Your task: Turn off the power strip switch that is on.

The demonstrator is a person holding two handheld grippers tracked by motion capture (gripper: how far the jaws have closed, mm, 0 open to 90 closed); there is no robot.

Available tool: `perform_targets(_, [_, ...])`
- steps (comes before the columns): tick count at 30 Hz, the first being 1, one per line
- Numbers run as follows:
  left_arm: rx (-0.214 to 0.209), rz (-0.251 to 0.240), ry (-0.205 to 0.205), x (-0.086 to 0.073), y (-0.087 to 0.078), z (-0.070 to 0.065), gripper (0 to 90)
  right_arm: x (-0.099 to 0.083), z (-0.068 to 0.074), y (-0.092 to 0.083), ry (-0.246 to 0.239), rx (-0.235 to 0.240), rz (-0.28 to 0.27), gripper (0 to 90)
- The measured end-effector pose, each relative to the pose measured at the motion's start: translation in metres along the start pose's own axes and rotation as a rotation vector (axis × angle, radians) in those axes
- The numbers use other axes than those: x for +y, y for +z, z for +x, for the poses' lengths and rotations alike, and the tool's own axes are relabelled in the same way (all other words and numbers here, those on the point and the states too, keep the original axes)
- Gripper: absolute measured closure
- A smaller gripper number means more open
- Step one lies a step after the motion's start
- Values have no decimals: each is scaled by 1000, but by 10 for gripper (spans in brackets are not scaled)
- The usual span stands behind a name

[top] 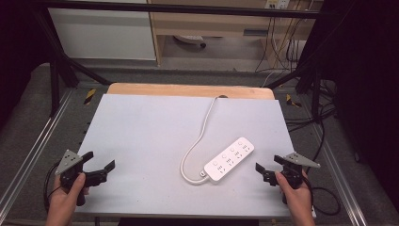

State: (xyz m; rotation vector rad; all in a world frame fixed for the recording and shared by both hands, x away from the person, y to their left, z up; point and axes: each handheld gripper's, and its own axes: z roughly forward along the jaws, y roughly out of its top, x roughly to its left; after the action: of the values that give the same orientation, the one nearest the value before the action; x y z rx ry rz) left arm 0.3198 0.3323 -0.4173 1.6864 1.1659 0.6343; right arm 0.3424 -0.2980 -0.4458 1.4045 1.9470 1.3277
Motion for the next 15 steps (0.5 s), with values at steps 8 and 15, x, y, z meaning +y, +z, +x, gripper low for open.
perform_targets(8, [2,1,3,0,0,1,59,1,2,1,-2,-17,22,43])
perform_targets(15, [-4,-1,6,0,0,0,58,3,4,0,2,-28,23,28])
